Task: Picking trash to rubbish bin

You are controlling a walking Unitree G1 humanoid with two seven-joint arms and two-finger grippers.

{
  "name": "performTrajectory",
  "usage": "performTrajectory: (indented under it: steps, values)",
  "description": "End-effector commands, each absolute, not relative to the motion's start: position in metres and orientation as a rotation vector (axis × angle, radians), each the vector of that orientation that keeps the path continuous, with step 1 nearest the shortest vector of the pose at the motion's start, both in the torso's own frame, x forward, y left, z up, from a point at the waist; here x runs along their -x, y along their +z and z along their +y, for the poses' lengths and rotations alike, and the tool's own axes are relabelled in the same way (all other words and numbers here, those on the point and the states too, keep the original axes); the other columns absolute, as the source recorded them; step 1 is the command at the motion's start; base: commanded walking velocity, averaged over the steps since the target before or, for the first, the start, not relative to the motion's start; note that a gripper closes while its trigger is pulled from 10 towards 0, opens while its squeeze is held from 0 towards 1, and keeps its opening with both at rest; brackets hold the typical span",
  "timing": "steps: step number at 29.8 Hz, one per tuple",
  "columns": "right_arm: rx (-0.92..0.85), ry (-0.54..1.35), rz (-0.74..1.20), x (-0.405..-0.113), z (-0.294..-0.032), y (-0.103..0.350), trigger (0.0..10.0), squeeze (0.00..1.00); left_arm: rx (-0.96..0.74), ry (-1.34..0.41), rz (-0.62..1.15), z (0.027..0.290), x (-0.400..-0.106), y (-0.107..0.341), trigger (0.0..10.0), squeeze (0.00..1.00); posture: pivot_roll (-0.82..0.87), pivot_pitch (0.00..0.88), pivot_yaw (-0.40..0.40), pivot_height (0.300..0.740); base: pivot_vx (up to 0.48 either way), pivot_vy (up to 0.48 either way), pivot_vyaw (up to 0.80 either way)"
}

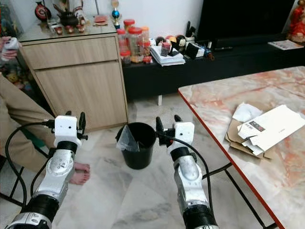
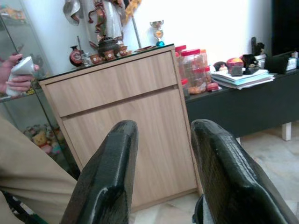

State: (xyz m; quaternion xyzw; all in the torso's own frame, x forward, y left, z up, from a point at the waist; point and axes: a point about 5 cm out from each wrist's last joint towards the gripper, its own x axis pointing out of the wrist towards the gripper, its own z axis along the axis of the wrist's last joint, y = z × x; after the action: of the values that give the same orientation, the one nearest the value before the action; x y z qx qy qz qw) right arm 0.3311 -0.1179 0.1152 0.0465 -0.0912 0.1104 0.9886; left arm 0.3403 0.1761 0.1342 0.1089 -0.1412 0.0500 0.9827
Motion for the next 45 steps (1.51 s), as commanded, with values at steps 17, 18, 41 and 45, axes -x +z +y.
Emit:
performTrajectory:
  steps: [17,18,41,45]
  values:
    - [-0.112,0.194,-0.131,-0.333,-0.114,0.116,10.0,0.0,-0.228,0.096,-0.26,0.172,-0.339,0.136,10.0,0.0,0.14,0.0,0.01,0.74,0.0,0.0,-0.56]
    - [-0.112,0.194,-0.131,-0.333,-0.114,0.116,10.0,0.0,-0.228,0.096,-0.26,0.172,-0.339,0.136,10.0,0.0,0.14,0.0,0.01,0.74,0.0,0.0,-0.8]
    - [-0.112,0.208,-0.139,-0.334,-0.11,0.12,10.0,0.0,-0.239,0.067,-0.239,0.167,-0.34,0.134,10.0,0.0,0.14,0.0,0.001,0.74,0.0,-0.072,-0.8]
    - [-0.109,0.205,-0.134,-0.334,-0.111,0.118,10.0,0.0,-0.229,0.072,-0.241,0.168,-0.34,0.135,10.0,0.0,0.15,0.0,0.0,0.74,0.0,-0.087,-0.8]
